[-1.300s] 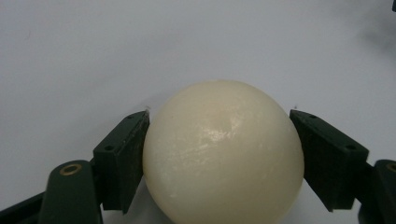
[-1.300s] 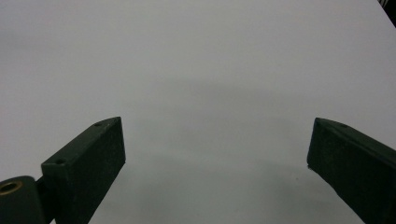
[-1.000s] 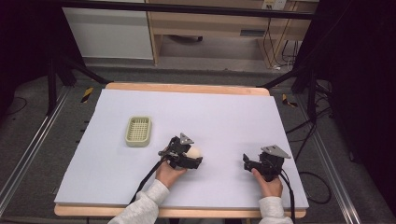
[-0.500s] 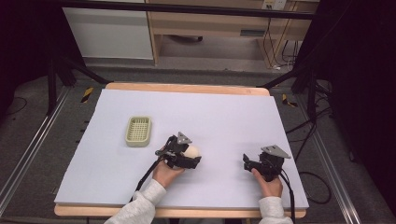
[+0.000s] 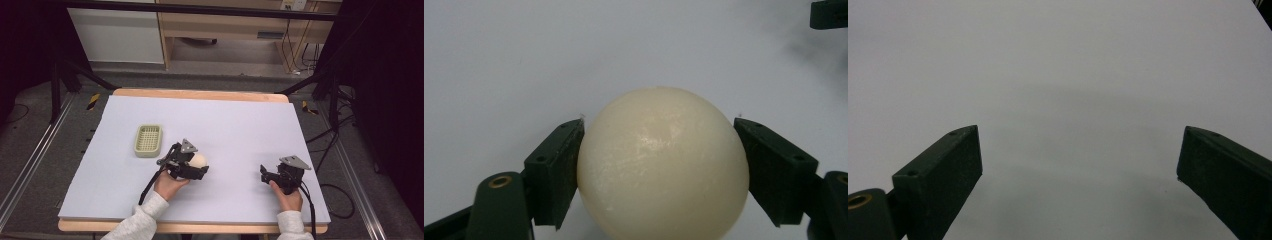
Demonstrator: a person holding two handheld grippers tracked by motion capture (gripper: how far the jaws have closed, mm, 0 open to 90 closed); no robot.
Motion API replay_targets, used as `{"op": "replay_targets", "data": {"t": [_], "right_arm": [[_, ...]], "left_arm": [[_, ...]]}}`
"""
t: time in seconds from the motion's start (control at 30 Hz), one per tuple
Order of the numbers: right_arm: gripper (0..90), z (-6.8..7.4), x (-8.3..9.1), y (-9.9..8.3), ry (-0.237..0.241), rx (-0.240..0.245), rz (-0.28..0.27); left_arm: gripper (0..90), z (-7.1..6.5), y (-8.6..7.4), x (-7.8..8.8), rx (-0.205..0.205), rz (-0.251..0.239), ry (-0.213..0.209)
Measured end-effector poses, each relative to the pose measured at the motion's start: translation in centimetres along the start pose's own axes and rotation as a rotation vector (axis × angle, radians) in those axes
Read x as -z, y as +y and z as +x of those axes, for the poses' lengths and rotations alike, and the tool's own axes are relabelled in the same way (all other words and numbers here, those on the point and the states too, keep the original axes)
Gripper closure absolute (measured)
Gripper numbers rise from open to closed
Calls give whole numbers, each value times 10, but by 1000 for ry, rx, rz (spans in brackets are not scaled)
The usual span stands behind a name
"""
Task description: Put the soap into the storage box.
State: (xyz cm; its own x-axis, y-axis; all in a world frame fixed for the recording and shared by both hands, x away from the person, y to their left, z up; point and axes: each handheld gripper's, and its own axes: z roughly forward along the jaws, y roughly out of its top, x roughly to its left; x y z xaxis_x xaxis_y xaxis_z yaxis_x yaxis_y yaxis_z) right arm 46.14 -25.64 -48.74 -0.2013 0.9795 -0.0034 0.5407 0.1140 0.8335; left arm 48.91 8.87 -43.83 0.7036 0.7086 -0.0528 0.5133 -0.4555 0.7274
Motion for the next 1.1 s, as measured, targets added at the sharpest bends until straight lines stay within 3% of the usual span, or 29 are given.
{"op": "replay_targets", "data": {"t": [0.47, 1.1], "right_arm": [[47, 0, 0, 0, 2, -3, 2], [47, 0, 0, 0, 3, -4, 6]], "left_arm": [[227, 16, -6, 22, 15, -13, 23], [227, 42, -14, 43, 70, -42, 64]]}}
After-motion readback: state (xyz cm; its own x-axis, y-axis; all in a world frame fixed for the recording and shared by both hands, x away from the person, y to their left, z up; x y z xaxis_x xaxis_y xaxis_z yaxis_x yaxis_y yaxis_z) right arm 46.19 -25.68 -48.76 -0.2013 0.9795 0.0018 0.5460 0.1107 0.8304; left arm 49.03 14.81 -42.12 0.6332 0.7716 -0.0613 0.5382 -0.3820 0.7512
